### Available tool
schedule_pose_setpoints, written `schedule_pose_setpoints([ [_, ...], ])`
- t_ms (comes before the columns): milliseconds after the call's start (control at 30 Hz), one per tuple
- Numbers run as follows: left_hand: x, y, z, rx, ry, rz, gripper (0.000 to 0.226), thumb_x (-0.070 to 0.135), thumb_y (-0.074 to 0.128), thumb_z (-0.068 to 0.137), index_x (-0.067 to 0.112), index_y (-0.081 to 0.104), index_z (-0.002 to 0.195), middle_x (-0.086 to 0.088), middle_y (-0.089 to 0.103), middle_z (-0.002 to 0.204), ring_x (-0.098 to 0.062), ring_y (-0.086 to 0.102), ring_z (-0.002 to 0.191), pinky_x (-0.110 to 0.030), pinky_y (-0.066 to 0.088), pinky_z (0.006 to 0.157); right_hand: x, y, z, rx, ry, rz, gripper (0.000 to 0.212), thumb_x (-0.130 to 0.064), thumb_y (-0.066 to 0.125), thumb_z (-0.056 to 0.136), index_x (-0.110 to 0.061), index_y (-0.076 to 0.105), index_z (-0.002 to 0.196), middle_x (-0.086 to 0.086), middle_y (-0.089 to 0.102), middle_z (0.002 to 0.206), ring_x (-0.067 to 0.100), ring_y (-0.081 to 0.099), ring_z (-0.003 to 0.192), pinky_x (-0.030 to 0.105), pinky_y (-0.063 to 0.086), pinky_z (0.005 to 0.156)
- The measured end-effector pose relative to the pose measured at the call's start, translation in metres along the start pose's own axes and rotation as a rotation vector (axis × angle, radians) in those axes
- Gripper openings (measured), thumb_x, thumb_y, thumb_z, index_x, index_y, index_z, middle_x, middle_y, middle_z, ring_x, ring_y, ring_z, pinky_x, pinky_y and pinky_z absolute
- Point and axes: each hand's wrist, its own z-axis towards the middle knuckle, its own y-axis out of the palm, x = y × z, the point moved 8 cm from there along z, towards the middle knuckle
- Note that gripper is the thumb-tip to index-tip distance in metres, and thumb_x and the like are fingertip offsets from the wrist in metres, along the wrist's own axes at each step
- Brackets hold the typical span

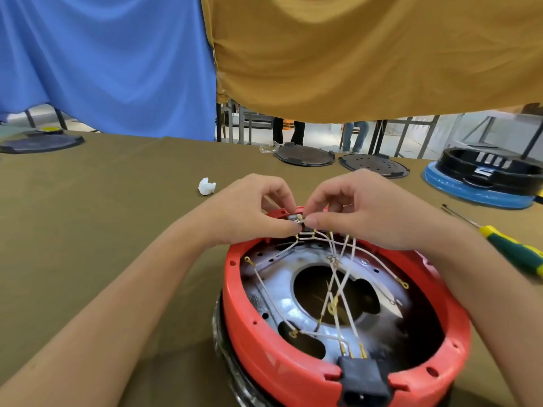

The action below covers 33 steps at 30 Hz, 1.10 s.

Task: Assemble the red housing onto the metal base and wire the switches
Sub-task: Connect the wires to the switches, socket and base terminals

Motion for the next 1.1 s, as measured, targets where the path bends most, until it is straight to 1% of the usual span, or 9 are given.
schedule_pose_setpoints([
  [67,0.003,-0.001,0.0,0.012,0.006,0.035,0.017,0.036,0.083,0.076,0.029,0.069,0.083,0.014,0.073,0.094,0.001,0.068,0.089,-0.008,0.047,0.066,0.001,0.001,-0.002,0.0,0.014,-0.008,0.01,-0.042,0.072,0.083,-0.035,0.075,0.09,-0.013,0.07,0.072,0.006,0.062,0.064,0.032,0.055,0.066],
  [133,0.005,0.0,0.0,0.012,0.016,0.062,0.016,0.037,0.084,0.075,0.028,0.072,0.079,0.013,0.074,0.093,0.0,0.068,0.088,-0.01,0.049,0.07,0.002,0.002,-0.003,0.006,0.017,-0.022,0.014,-0.045,0.069,0.082,-0.038,0.076,0.092,-0.009,0.072,0.075,0.01,0.065,0.067,0.041,0.057,0.069],
  [233,0.006,0.0,-0.001,0.0,0.016,0.076,0.012,0.036,0.083,0.075,0.027,0.076,0.076,0.013,0.074,0.097,0.0,0.067,0.093,-0.021,0.051,0.086,0.002,0.005,-0.002,-0.001,0.012,0.003,0.015,-0.046,0.07,0.081,-0.039,0.077,0.092,-0.012,0.073,0.074,0.01,0.066,0.066,0.043,0.057,0.068],
  [300,0.006,0.0,-0.002,-0.011,0.018,0.079,0.009,0.035,0.083,0.075,0.028,0.077,0.075,0.015,0.073,0.1,0.002,0.066,0.095,-0.018,0.048,0.087,0.004,0.007,-0.003,-0.007,0.014,0.011,0.014,-0.045,0.071,0.082,-0.038,0.077,0.092,-0.011,0.072,0.071,0.013,0.064,0.062,0.044,0.056,0.066],
  [433,0.005,0.0,-0.001,-0.015,0.015,0.084,0.006,0.032,0.082,0.075,0.029,0.078,0.073,0.018,0.071,0.101,0.004,0.064,0.096,-0.016,0.047,0.086,0.007,0.009,-0.002,-0.013,0.032,0.028,0.012,-0.044,0.072,0.082,-0.038,0.077,0.091,-0.009,0.07,0.077,0.012,0.063,0.065,0.045,0.056,0.068],
  [533,0.005,0.001,0.0,-0.013,0.014,0.099,0.007,0.032,0.083,0.075,0.028,0.078,0.072,0.019,0.071,0.1,0.006,0.063,0.096,-0.013,0.046,0.084,0.008,0.01,-0.001,-0.019,0.044,0.011,0.011,-0.041,0.073,0.082,-0.035,0.077,0.091,-0.016,0.061,0.094,0.004,0.062,0.071,0.035,0.055,0.071],
  [667,0.003,0.0,0.001,0.005,0.003,0.107,0.011,0.034,0.084,0.073,0.027,0.077,0.069,0.02,0.072,0.098,0.007,0.064,0.094,-0.013,0.047,0.082,0.008,0.011,-0.001,-0.026,0.06,-0.007,0.01,-0.037,0.074,0.084,-0.032,0.077,0.091,-0.015,0.059,0.096,0.001,0.059,0.068,0.026,0.05,0.068],
  [1000,0.005,-0.001,0.0,0.031,0.009,0.103,0.015,0.034,0.085,0.072,0.027,0.073,0.066,0.014,0.075,0.094,-0.001,0.068,0.095,-0.032,0.055,0.09,0.009,0.011,-0.001,-0.01,0.066,-0.016,0.01,-0.036,0.075,0.083,-0.03,0.078,0.091,-0.014,0.059,0.095,0.004,0.058,0.07,0.028,0.051,0.071],
  [1100,0.005,-0.002,0.0,0.037,0.012,0.103,0.016,0.035,0.085,0.072,0.027,0.073,0.066,0.014,0.075,0.094,0.0,0.068,0.094,-0.033,0.055,0.09,0.009,0.011,-0.002,-0.005,0.062,-0.008,0.009,-0.036,0.075,0.084,-0.031,0.078,0.091,-0.015,0.059,0.095,0.005,0.059,0.07,0.032,0.053,0.073],
])
